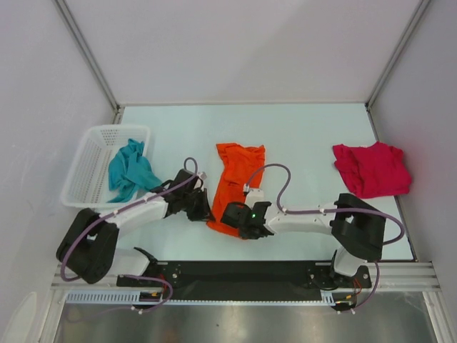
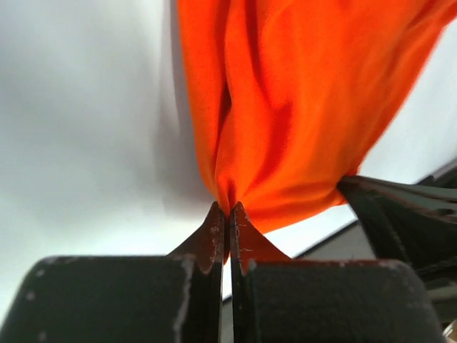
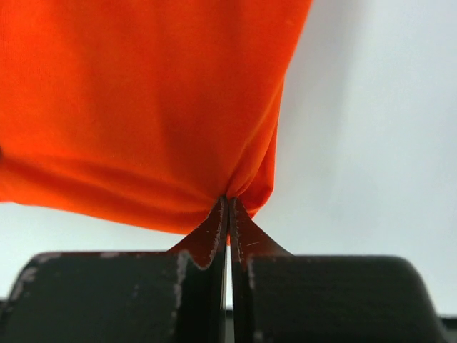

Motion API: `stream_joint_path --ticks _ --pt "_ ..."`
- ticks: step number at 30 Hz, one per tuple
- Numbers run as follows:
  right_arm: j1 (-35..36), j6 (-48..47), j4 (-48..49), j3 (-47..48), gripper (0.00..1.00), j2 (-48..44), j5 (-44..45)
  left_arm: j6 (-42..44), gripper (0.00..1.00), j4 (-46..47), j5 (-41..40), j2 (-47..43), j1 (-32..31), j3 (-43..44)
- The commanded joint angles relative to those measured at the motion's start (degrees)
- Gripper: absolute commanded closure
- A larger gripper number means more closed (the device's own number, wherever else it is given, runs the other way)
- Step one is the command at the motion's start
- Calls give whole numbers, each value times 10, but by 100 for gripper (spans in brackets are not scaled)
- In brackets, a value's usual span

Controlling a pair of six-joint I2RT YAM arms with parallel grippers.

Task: Fold and stack the t-shirts
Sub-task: Grab one side of the 2/3 rectangular tshirt with both arms, then fold the long partially folded tshirt into a neat square

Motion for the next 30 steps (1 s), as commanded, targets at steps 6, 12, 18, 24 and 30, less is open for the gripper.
stream_joint_path --ticks 6,12,18,24,30 --pt "134 144 -196 27 100 -61 20 -20 100 -156 -25 -222 -13 -14" --pt "235 251 -306 88 100 -73 47 -45 100 -271 -43 -361 -21 -14" --pt "295 313 -390 158 100 -63 66 -65 100 -359 -48 -462 -22 11" --pt "257 277 -412 192 100 -54 100 -69 100 -344 -62 -429 -22 44" --pt "163 148 -379 231 100 -54 125 -48 100 -266 -69 -289 -22 119"
